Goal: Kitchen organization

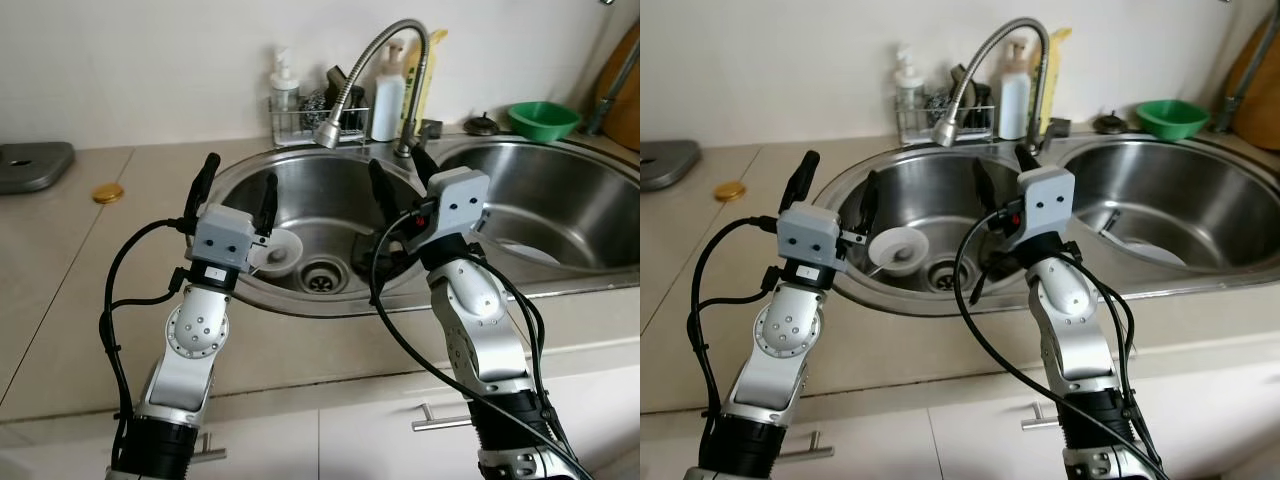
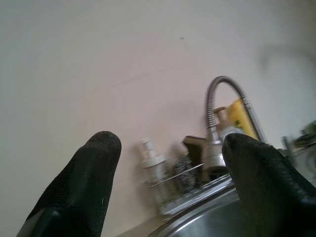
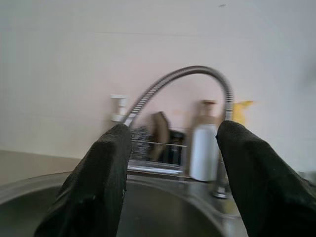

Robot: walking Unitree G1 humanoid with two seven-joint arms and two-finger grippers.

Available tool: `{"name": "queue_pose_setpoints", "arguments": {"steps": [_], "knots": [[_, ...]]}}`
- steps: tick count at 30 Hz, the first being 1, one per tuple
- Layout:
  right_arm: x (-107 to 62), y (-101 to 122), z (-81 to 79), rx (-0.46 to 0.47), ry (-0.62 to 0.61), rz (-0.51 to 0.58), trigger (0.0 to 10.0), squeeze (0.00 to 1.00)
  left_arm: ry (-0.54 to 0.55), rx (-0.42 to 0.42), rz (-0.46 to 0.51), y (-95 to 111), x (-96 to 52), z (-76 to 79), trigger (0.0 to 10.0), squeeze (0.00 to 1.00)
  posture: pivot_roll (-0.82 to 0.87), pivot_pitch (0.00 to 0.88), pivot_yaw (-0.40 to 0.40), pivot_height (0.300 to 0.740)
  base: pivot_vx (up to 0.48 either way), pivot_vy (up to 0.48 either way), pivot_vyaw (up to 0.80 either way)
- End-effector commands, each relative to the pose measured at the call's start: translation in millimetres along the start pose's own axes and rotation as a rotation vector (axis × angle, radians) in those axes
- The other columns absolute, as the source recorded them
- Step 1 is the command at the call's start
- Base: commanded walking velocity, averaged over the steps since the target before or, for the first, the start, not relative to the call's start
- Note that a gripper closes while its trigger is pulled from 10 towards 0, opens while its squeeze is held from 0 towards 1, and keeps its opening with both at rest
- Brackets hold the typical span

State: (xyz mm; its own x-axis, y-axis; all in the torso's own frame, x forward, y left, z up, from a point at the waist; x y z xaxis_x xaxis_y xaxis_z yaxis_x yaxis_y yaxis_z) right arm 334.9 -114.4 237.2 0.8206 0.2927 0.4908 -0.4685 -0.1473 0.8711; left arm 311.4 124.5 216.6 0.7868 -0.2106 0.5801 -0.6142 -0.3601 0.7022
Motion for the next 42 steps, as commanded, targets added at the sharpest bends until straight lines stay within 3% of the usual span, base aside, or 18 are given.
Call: {"name": "queue_pose_setpoints", "arguments": {"steps": [1,24,32,42], "knots": [[-3.2,7,6.3,-0.010,-0.022,0.034,10.0,0.00,-0.027,-0.005,0.031,7,2.9,7.3,10.0,0.00,0.06,0.000,0.031,0.740,0.000,0.000,-0.80],[-12.7,7,-10.2,0.010,0.009,0.062,10.0,0.00,-0.034,-0.020,0.062,11,2.6,10.1,10.0,0.00,0.05,0.000,0.027,0.740,0.000,-0.425,-0.80],[-15.2,6,-9.6,0.006,0.004,0.058,10.0,0.00,-0.034,-0.042,0.054,10,1.1,11.2,10.0,0.00,0.05,0.000,0.027,0.740,0.000,0.000,-0.80],[-19.6,4,-8.9,-0.002,-0.002,0.048,10.0,0.00,-0.053,-0.073,0.023,5,-1.1,14.2,10.0,0.00,0.05,0.000,0.031,0.740,0.000,0.480,-0.80]]}}
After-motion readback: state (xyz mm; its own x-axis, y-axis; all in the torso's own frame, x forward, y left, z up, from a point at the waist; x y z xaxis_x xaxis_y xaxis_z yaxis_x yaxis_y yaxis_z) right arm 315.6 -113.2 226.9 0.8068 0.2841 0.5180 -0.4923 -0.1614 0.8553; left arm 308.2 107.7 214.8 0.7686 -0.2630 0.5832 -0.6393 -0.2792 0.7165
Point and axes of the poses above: a point about 5 cm out from each wrist's last joint towards the gripper, its own x axis pointing out of the wrist towards the gripper, its own y axis along the axis of the wrist's last joint, z = x × y, the point moved 2 cm from there along x, pointing out of the wrist towards the gripper, and after that the axes turned 6 degrees about x, right-handed, at the moved point
